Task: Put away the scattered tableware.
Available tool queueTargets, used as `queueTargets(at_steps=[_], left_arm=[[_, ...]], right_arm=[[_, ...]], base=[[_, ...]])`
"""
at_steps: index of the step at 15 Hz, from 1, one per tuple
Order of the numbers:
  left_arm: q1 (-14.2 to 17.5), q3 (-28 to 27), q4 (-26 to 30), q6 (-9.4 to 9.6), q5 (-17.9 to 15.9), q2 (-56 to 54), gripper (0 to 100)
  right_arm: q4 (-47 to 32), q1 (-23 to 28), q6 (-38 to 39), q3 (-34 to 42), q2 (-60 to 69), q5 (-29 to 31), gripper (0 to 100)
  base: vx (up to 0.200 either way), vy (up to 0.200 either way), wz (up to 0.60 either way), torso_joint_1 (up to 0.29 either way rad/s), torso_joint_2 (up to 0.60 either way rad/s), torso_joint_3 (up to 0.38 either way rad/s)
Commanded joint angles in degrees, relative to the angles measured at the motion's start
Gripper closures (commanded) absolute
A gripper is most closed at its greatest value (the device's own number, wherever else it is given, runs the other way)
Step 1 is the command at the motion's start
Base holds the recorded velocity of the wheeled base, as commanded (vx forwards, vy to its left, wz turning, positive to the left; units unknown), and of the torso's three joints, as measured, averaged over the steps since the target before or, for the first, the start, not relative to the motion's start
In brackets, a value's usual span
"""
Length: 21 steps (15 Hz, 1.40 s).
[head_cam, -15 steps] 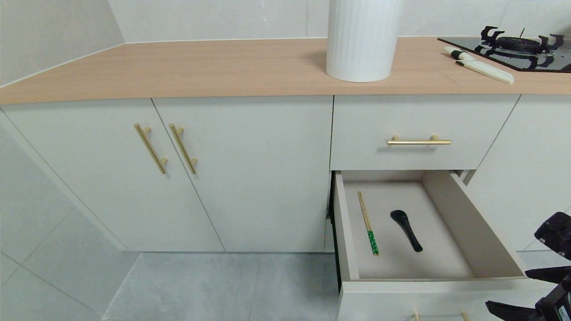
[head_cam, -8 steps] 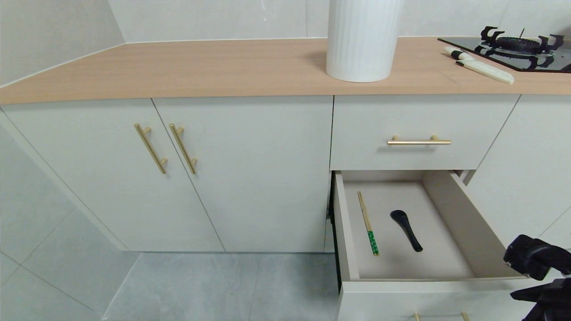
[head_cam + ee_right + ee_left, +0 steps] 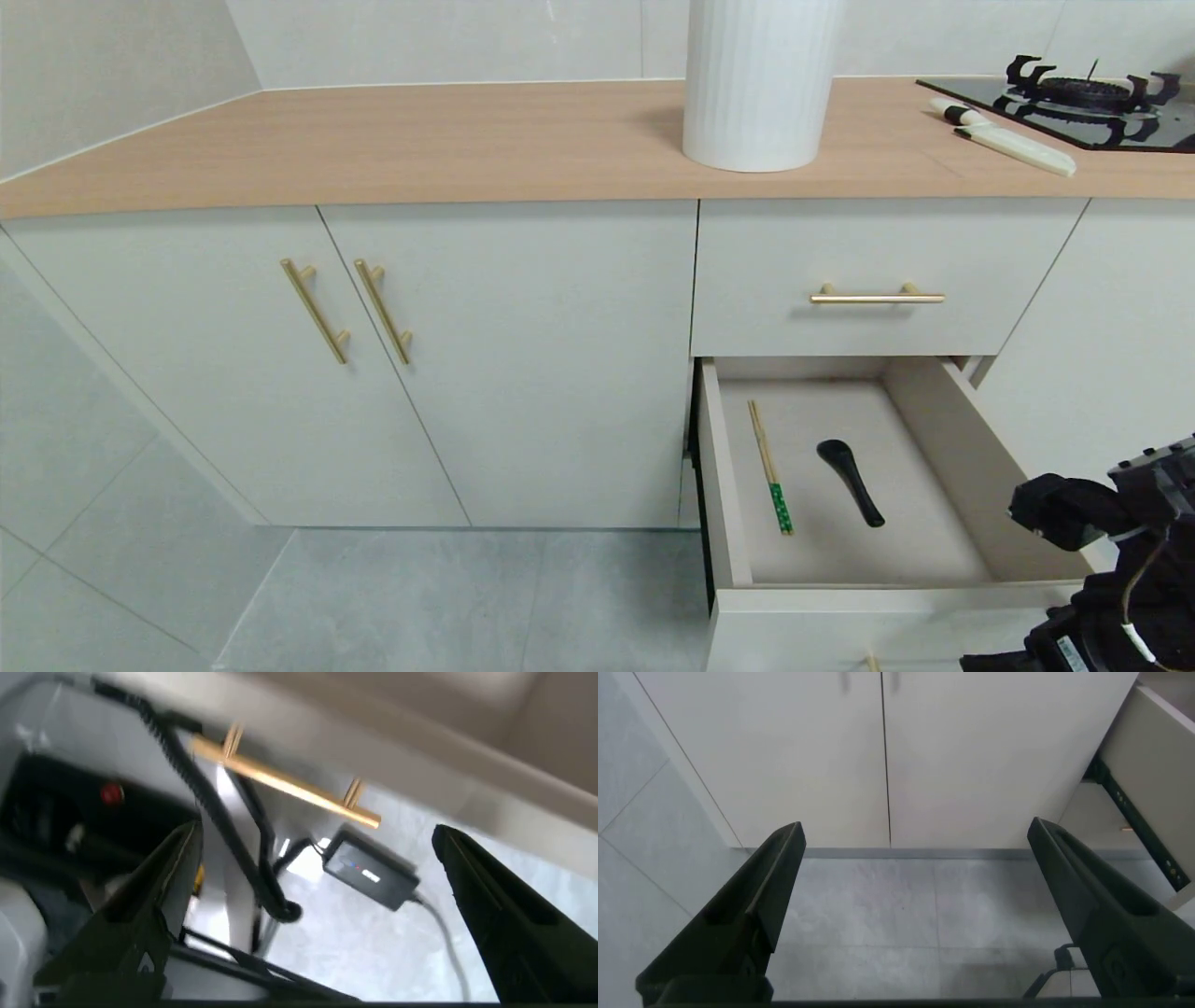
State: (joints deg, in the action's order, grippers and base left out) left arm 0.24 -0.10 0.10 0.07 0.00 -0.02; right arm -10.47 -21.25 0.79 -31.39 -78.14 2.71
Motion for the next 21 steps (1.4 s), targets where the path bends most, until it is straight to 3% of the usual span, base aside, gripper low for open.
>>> queueTargets(at_steps=[1,4,17,21], left_arm=[[0.02,0.01,-0.01,0.01,0.00,0.02,0],[0.02,0.01,-0.01,0.01,0.00,0.02,0],[0.02,0.01,-0.01,0.01,0.00,0.02,0],[0.02,0.01,-0.01,0.01,0.00,0.02,0]], right_arm=[[1.68,-0.02,1.67,-1.04,-2.10,0.63,0],[4.50,-0.02,3.43,-0.95,-4.04,4.06,0],[17.24,-0.02,10.81,-0.69,-10.72,6.70,0],[26.64,-0.02,13.36,0.80,-15.81,12.24,0]], base=[[0.000,0.000,0.00,0.000,0.00,0.000],[0.000,0.000,0.00,0.000,0.00,0.000],[0.000,0.000,0.00,0.000,0.00,0.000],[0.000,0.000,0.00,0.000,0.00,0.000]])
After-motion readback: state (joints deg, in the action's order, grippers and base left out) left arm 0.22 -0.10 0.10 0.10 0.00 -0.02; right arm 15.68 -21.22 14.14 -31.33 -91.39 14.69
